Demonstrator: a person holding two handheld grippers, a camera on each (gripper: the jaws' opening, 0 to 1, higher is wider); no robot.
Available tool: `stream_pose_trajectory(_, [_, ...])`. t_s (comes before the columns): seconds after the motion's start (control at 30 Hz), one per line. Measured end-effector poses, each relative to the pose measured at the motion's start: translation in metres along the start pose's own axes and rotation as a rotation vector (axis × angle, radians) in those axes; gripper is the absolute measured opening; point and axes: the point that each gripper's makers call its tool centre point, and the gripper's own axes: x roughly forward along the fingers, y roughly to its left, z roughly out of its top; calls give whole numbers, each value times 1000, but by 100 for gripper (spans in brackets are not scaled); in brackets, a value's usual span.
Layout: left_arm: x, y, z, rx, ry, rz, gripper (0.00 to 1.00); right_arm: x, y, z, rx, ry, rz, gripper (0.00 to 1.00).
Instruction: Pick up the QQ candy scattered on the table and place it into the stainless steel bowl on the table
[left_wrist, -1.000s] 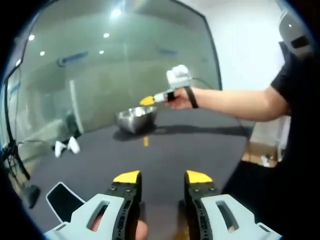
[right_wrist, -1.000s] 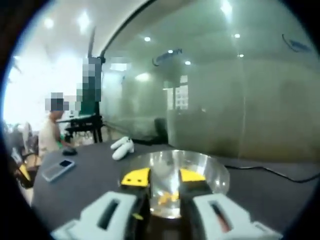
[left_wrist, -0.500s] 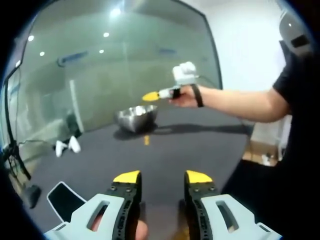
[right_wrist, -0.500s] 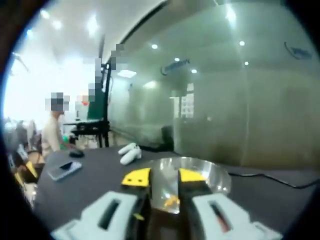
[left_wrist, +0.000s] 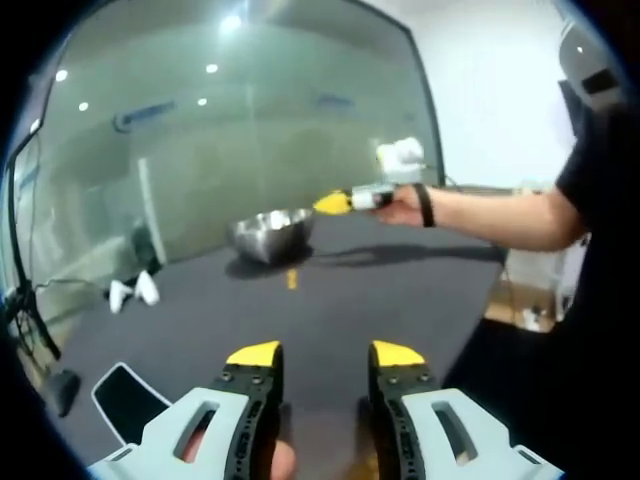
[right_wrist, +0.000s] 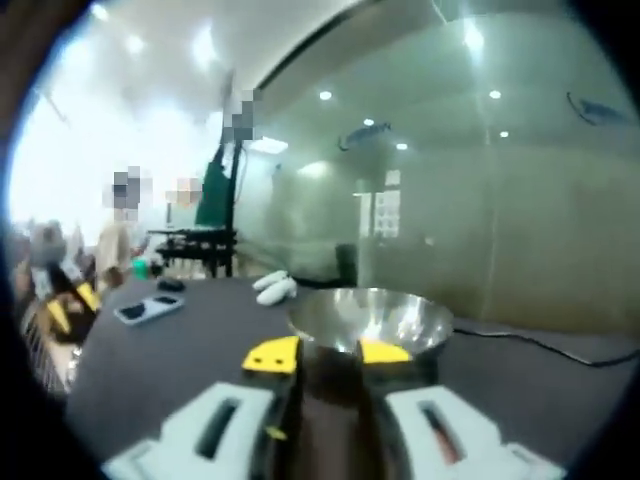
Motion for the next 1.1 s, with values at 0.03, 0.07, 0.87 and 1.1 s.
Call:
stream_pose_trajectory(0.03, [0,0,0,0,-1,-1,36,-2,6,-5,0,14,23,22])
stream_pose_trajectory(0.07, [0,0,0,0,1,-2,36,-3,10,-10,10,25,43,22])
stream_pose_trajectory(0.87, [6,-13,6,10,-1,-37,36,50,87,-63,-42,216,312,21])
stream_pose_trajectory(1.1, [2,-12,1,11,18,-28,36,64,101,-71,-85,248,354,19])
